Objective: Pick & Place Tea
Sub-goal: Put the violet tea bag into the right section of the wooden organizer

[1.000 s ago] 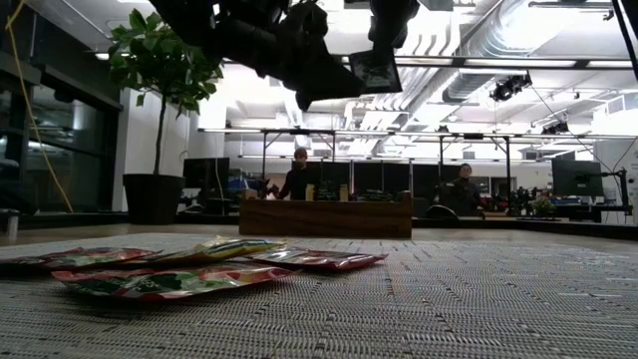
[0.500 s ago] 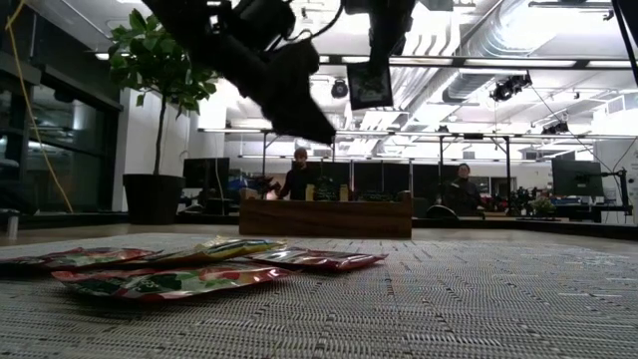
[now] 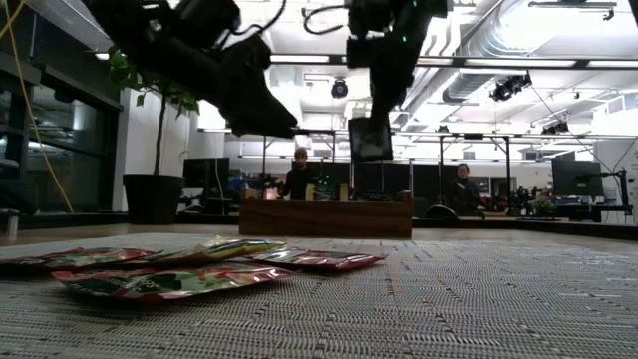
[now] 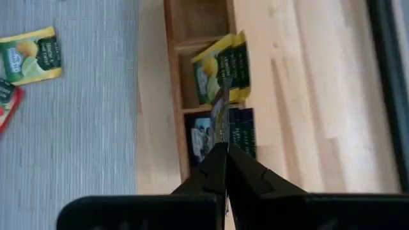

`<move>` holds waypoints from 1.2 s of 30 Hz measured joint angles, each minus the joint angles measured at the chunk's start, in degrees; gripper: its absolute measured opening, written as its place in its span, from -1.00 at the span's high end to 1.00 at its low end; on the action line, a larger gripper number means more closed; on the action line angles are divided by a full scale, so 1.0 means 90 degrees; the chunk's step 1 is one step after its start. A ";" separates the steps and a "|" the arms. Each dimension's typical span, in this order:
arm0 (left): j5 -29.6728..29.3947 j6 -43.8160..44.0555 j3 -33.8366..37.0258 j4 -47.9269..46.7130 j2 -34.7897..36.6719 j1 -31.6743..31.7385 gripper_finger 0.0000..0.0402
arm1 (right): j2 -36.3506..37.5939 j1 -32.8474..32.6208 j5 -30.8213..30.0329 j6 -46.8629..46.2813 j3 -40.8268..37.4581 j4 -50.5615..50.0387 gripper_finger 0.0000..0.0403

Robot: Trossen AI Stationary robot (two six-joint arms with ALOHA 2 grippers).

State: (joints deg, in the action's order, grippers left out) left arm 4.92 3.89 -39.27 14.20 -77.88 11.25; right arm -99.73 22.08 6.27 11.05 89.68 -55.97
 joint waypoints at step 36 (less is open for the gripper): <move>0.0103 0.1434 0.2138 0.3586 0.0745 -0.0002 -0.07 | 0.0081 0.0166 0.0328 0.0459 -0.1736 0.1742 1.00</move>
State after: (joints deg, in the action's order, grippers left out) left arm 5.85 16.80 -20.03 46.48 -71.18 11.22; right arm -99.00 23.58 9.22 15.18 74.06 -40.29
